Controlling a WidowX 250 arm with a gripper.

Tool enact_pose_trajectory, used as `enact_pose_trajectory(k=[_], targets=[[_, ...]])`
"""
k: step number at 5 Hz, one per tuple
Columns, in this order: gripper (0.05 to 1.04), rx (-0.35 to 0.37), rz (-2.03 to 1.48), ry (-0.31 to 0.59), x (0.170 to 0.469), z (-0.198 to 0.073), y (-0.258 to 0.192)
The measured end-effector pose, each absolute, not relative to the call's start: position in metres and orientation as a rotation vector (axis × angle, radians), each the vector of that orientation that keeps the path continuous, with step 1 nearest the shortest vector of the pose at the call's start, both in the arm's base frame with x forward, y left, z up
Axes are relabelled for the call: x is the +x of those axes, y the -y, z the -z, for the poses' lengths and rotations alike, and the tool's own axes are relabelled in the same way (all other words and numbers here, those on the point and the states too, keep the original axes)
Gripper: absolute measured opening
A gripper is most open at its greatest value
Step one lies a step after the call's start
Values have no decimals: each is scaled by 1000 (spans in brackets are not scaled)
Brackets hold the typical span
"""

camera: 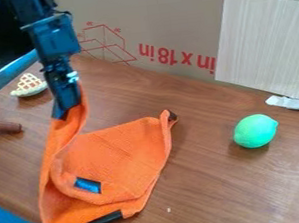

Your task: Fold the cloth from bottom left to top right

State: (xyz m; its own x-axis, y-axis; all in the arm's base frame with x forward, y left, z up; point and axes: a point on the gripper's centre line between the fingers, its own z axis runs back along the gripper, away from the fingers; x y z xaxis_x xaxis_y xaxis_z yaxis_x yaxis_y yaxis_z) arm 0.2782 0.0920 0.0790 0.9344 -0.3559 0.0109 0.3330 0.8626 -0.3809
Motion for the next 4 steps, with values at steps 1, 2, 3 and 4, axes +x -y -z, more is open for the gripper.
enact_pose_trajectory(k=[1, 2, 3, 4], targets=[[78, -424, 254, -67, 297, -83, -80], [78, -405, 236, -62, 306, -82, -66], [78, -372, 240, -53, 312, -74, -50], [78, -327, 238, -41, 320, -68, -32]])
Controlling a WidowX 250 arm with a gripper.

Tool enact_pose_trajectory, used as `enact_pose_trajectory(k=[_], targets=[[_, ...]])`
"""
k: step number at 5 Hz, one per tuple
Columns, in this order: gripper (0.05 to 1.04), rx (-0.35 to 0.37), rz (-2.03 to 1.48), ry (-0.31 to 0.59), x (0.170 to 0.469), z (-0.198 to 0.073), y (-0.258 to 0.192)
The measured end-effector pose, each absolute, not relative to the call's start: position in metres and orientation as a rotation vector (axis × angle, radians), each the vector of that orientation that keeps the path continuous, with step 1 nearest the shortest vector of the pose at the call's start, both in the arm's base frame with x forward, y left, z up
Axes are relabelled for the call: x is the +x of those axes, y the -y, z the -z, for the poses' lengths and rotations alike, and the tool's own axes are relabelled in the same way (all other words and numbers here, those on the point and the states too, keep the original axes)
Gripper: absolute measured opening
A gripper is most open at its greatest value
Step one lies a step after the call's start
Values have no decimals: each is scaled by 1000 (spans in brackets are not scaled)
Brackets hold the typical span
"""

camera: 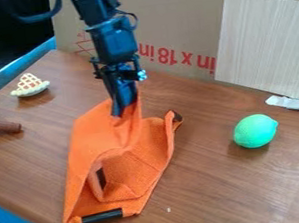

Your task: Fold the cloth from bottom left to top right

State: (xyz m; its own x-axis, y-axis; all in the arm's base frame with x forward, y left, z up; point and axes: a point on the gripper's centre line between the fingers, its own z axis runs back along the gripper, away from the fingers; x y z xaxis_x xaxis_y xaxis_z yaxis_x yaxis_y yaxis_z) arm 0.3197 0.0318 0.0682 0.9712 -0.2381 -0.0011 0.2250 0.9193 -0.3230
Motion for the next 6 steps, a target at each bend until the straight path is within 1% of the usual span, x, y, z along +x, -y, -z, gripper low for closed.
enact_pose_trajectory(k=[1, 2, 3, 4, 5, 6], targets=[[78, -312, 217, -30, 327, -67, -19], [110, -297, 196, -31, 340, -57, -7], [311, -290, 188, -28, 350, -49, -2], [581, -280, 167, -21, 353, -42, -3], [901, -274, 175, -10, 356, -42, 7], [1003, -263, 181, 12, 361, -41, 16]])
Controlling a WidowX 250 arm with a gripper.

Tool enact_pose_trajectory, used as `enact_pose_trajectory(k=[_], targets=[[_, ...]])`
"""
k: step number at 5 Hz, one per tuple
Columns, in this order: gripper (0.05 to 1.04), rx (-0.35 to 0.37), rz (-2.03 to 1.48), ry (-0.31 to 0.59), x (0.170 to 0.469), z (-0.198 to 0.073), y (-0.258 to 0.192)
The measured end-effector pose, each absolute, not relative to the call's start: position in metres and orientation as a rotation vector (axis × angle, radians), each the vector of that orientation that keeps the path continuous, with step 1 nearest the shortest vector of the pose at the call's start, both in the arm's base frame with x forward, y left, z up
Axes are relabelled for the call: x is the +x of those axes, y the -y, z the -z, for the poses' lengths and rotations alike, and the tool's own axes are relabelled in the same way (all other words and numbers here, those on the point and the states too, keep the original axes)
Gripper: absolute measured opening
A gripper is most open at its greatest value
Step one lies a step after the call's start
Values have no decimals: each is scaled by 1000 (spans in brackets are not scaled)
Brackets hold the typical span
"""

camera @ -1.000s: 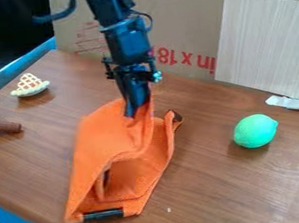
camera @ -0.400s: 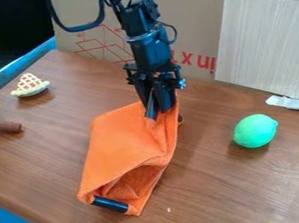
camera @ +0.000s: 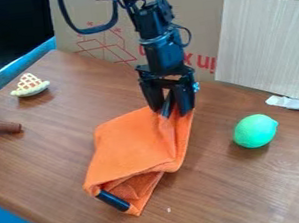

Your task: Fold the cloth from bottom left to top right

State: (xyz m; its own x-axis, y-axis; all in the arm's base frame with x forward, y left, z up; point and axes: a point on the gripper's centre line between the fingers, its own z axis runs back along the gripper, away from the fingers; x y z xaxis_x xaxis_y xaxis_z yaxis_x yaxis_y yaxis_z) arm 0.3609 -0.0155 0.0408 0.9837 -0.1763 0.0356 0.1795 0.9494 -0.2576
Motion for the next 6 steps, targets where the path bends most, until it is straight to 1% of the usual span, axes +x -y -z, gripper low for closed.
enact_pose_trajectory(k=[1, 2, 3, 4, 5, 6], targets=[[1001, -257, 212, 31, 366, -45, 33], [1001, -236, 272, 61, 368, -57, 46], [999, -119, 361, 51, 373, -70, 53], [999, -120, 462, 93, 378, -70, 59], [999, -264, 491, 111, 381, -55, 54], [999, -293, 508, 99, 383, -34, 58]])
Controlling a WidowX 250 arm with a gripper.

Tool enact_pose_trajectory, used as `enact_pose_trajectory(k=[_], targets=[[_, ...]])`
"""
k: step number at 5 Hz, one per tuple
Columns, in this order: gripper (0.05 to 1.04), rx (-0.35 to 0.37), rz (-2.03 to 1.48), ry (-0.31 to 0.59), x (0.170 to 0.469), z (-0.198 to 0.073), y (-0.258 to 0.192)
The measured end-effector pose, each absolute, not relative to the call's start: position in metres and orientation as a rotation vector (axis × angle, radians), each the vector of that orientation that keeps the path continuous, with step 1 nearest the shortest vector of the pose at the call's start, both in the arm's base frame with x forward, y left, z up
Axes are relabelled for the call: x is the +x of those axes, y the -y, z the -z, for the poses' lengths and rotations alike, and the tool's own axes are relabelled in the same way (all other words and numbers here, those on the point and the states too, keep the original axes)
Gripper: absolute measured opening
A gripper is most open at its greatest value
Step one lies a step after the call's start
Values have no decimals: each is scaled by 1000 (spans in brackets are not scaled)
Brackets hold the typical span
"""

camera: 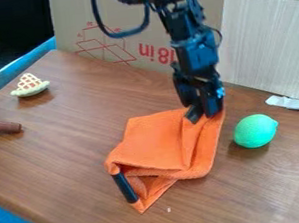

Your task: Fold the cloth from bottom left to top right

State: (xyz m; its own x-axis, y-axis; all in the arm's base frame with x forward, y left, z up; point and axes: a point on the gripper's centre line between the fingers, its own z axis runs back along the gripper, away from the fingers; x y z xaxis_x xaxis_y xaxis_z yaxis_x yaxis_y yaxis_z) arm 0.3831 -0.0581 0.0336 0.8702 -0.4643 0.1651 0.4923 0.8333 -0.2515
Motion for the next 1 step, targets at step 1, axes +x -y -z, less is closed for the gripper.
enact_pose_trajectory(k=[1], targets=[[999, -485, 536, 64, 375, -2, 63]])
